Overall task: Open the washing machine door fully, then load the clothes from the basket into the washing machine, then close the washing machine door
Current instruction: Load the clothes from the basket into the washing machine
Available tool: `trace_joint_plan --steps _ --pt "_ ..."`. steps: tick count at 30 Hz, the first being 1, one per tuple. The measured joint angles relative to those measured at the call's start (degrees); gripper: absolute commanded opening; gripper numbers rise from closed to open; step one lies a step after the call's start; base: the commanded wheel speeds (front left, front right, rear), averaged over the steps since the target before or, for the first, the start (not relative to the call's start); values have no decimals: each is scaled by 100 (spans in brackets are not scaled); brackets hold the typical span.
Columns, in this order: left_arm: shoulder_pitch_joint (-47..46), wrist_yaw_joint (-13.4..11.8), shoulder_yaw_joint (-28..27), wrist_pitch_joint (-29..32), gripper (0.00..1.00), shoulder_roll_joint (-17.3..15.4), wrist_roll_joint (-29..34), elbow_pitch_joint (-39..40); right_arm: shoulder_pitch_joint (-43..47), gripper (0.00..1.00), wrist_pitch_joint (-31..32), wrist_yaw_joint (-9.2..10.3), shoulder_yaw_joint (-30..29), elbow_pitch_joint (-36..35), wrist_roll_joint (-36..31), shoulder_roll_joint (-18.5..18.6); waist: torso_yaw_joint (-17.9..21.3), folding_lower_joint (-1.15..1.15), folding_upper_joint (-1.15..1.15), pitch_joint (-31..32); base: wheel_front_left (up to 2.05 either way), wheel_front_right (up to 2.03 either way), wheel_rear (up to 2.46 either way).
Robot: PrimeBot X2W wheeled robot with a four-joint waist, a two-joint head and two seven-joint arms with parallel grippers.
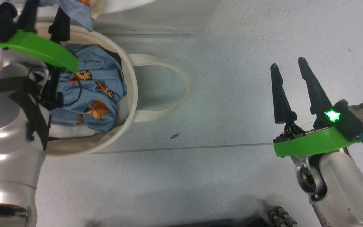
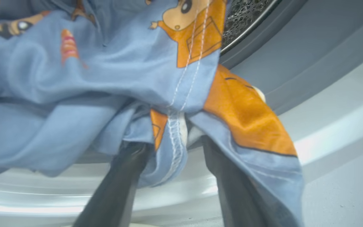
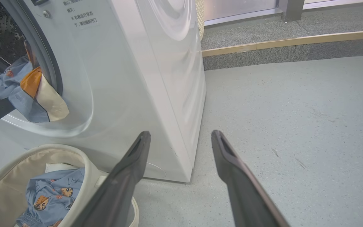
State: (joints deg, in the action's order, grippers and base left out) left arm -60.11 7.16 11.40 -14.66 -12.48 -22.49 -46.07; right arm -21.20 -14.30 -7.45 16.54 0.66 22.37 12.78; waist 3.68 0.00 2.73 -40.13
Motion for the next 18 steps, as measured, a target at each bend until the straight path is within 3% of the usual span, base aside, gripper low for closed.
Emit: trace_joint_plan --steps 11,18 --pt "-38 0 40 -1 0 -148 -193 452 1 100 0 0 -2 1 1 1 -38 0 0 66 0 0 0" --pt "-676 0 -21 -7 0 -269 -127 -190 3 100 0 0 97 34 26 4 30 0 0 144 0 0 0"
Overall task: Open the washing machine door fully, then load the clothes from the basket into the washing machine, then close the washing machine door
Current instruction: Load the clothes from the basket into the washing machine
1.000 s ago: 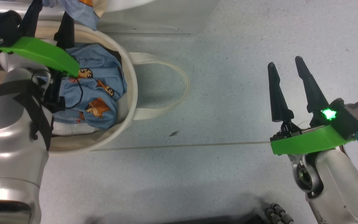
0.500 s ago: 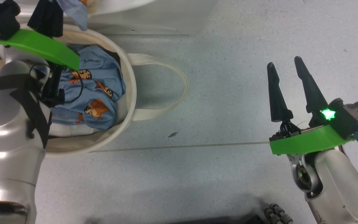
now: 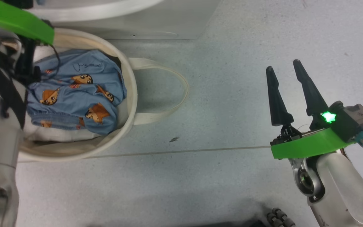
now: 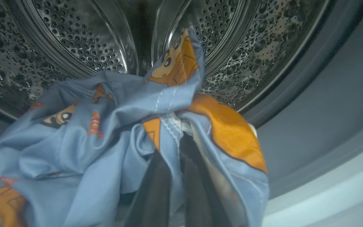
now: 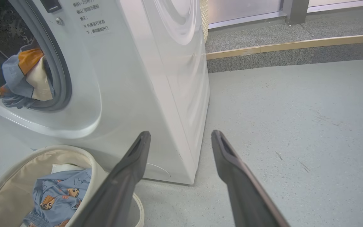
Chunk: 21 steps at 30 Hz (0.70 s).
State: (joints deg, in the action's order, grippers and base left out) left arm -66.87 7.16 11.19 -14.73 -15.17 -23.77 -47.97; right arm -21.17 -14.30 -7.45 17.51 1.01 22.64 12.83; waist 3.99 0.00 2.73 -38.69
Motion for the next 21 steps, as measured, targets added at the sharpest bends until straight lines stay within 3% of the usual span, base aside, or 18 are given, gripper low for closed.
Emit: trace_joint_plan --steps 11,14,18,21 --pt "-949 -8 -147 0 0 -108 220 -1024 94 100 0 0 -20 -35 0 37 371 0 0 23 0 0 0" --pt "-1082 -11 -234 0 0 -146 315 -954 157 100 0 0 -35 -92 -1 36 445 0 0 -17 0 0 0" --pt "-1210 -91 -644 -1 0 -259 589 -5 241 100 0 0 -152 -215 -3 31 576 1 0 -209 0 0 0" --pt "-1191 -91 -858 -2 0 -253 790 276 246 100 0 0 -160 -256 -24 -5 632 0 0 -332 0 0 0"
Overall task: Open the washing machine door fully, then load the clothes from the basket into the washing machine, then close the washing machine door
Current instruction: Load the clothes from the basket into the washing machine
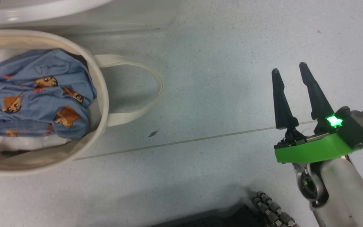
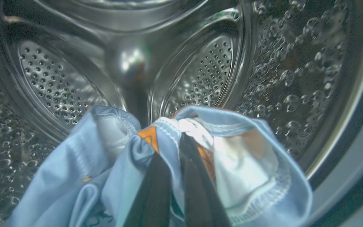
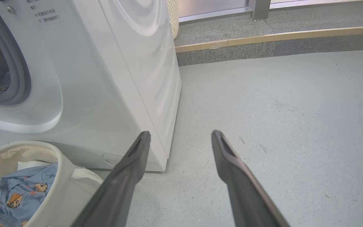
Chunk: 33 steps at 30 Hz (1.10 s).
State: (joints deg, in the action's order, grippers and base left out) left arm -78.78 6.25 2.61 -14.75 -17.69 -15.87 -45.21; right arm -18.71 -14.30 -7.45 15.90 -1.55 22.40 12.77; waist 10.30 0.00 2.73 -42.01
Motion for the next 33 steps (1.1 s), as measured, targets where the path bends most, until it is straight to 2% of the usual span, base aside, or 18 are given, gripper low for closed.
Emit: trace_joint_plan --steps 3,4,5,12,16,20,27,33 --pt "9 8 -85 -1 0 9 134 -256 -1 100 0 0 10 -19 -20 -71 50 1 0 -69 0 0 0" --pt "8 27 -75 -2 77 25 151 -497 -1 100 0 0 11 -19 -20 -93 58 0 0 -77 0 0 0" --pt "8 33 -38 0 100 37 167 -734 2 100 0 0 10 -20 -20 -109 59 0 0 -82 0 0 0" --pt "-259 27 97 42 100 135 274 -2058 7 100 0 0 10 -16 -20 -134 6 0 0 -61 0 0 0" --pt "-606 -77 154 511 100 233 274 -2648 7 100 0 0 24 2 -20 -134 -34 0 0 9 0 0 0" --pt "-634 -77 186 521 100 350 249 -2798 5 100 0 0 31 44 -19 -134 -73 0 0 105 0 0 0" --pt "-398 -25 154 78 100 467 86 -2809 4 100 0 0 76 136 35 -126 -184 0 0 385 0 0 0" --pt "381 42 64 25 100 616 -33 -2246 -7 100 0 0 187 276 121 -100 -369 0 1 685 0 0 0"
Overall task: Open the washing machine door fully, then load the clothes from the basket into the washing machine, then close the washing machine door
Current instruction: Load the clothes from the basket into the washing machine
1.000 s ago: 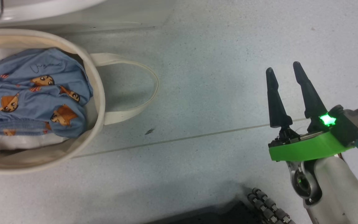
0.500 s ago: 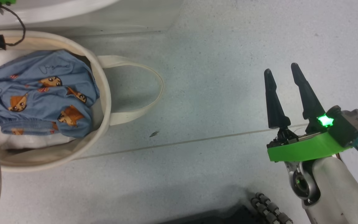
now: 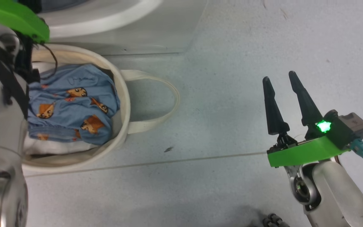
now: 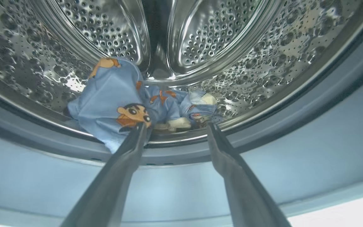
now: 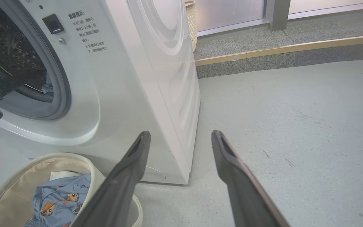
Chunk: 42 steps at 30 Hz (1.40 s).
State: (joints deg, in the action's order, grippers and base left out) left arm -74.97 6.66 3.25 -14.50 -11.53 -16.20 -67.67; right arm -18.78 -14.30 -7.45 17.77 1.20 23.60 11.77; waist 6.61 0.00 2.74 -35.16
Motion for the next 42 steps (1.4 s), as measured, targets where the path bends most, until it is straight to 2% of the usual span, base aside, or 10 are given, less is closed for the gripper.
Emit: trace_joint_plan --steps 13,29,35,42 --pt "1946 48 67 -16 100 255 -179 1670 4 100 0 0 218 281 223 135 -370 -1 0 785 0 0 0" --pt "3695 49 514 -16 100 135 -1210 2661 190 100 0 0 467 532 486 286 -533 0 0 1798 0 0 0" --pt "4327 49 287 -15 100 77 -1316 2783 381 100 0 0 516 687 572 327 -622 -1 0 2239 0 0 0" --pt "5076 49 182 -15 100 80 -1225 3204 508 100 0 0 253 937 566 325 -748 0 0 2700 0 0 0"
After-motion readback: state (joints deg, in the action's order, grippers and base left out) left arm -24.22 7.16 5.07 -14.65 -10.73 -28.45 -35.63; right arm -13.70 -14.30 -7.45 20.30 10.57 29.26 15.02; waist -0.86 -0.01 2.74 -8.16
